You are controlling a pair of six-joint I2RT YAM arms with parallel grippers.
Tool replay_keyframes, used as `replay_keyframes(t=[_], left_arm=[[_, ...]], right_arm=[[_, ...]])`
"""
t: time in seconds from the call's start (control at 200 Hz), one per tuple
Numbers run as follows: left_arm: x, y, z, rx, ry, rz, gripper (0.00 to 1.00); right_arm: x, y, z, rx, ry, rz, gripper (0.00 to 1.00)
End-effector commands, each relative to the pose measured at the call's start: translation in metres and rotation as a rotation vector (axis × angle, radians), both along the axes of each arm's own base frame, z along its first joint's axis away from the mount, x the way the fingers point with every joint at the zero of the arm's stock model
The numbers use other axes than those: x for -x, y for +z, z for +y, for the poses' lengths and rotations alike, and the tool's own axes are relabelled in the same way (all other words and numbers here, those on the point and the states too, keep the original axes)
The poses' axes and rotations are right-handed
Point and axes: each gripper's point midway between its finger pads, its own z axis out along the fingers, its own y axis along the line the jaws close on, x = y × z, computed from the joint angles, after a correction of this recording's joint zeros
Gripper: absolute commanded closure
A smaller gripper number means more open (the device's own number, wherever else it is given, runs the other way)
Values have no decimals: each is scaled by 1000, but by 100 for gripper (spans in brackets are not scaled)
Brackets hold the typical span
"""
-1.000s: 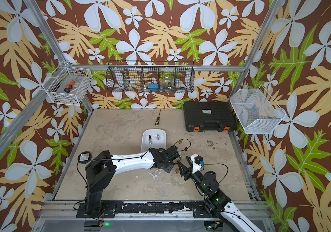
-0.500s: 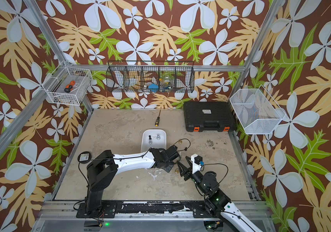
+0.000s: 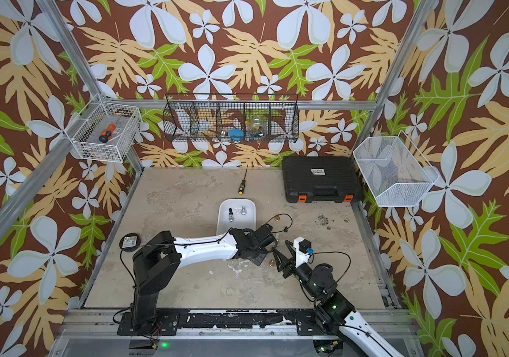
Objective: Put the chess pieces into the storage box
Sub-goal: Pick up the chess piece at the center of the board.
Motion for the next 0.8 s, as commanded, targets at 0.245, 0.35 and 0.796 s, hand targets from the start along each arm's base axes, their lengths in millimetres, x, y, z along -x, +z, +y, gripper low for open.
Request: replay_keyframes(t=[0.245, 0.35, 0.796], left_arm=[[4, 45, -6, 98, -20, -16, 90], [3, 67, -7, 145, -21, -21, 90], [-70, 113, 29, 214, 104, -70, 90]], right_arm=[[1, 3, -1, -4, 2, -18, 34], [2, 5, -2, -11, -3, -27, 34], [-1, 16, 13, 7, 55, -40, 34]])
